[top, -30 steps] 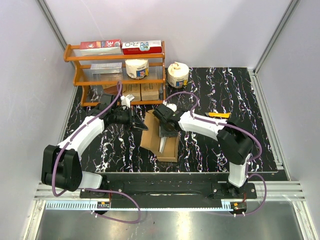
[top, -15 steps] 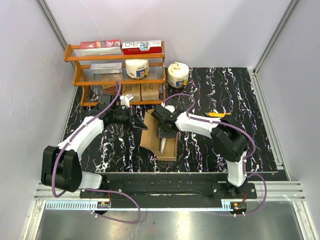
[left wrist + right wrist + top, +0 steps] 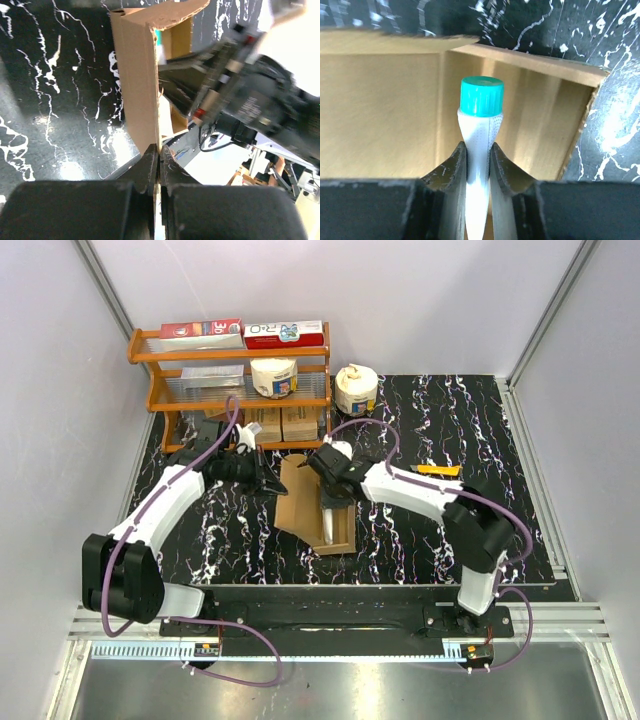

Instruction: Unpack the express box

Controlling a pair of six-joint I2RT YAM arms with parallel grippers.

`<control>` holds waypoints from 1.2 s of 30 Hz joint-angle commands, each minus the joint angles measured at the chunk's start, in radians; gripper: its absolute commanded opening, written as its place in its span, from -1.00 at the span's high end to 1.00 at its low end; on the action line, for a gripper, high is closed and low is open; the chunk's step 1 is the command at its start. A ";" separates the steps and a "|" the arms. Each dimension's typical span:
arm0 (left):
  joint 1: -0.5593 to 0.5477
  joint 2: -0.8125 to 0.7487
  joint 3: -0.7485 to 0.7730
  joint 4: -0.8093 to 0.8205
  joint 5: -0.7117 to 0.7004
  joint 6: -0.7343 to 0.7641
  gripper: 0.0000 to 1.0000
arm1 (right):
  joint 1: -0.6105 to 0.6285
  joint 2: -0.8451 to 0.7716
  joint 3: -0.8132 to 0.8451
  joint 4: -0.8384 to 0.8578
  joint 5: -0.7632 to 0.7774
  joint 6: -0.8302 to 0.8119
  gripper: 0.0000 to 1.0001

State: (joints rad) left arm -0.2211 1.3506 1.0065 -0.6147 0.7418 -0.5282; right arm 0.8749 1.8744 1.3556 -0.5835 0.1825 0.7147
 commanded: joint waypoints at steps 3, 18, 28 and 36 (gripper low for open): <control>0.006 0.016 0.095 -0.063 -0.124 0.045 1.00 | -0.001 -0.262 0.004 0.129 0.008 -0.070 0.59; 0.019 0.042 0.202 -0.177 -0.190 0.125 0.96 | -0.235 -0.612 -0.246 0.002 0.112 -0.072 0.51; 0.020 0.056 0.202 -0.180 -0.197 0.122 0.87 | -0.295 -0.463 -0.366 0.008 0.127 -0.103 0.57; 0.022 0.032 0.207 -0.166 -0.182 0.108 0.62 | -0.301 -0.319 -0.365 0.068 0.127 -0.133 0.47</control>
State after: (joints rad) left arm -0.2066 1.4075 1.1770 -0.8013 0.5560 -0.4160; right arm 0.5812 1.5162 0.9737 -0.5819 0.2794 0.6064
